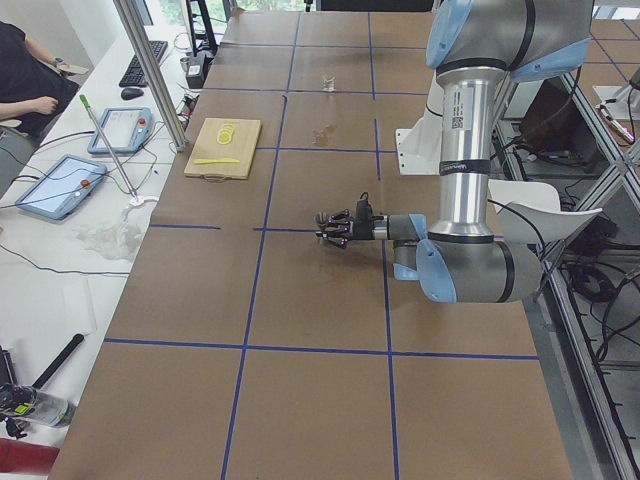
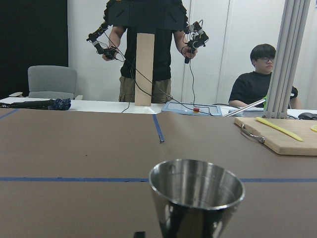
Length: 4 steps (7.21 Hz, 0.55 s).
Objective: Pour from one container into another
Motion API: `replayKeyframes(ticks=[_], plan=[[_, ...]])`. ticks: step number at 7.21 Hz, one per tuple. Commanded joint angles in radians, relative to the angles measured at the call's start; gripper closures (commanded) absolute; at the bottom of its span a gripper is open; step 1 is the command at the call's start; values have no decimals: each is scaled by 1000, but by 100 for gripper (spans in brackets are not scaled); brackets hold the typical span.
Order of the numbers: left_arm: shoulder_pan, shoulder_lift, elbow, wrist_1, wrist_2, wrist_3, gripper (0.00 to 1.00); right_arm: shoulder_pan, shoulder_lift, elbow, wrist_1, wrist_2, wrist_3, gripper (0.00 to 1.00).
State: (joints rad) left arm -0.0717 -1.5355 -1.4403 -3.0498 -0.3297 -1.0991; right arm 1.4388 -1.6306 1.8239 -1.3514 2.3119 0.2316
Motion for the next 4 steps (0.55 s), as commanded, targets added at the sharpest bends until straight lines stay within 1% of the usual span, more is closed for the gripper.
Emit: replayKeyframes(ticks=[1,2,3,4], plan=[[0,0,-8,-1,1,4,100,0,0,0,0,1,0,0],[0,2,-18,-3,1,49,100,0,0,0,0,1,0,0],[-2,12,-73,-9,0,114,100,0,0,2,0,1,0,0],[0,9,-107,-67,-5,184,100,0,0,2,0,1,0,0]])
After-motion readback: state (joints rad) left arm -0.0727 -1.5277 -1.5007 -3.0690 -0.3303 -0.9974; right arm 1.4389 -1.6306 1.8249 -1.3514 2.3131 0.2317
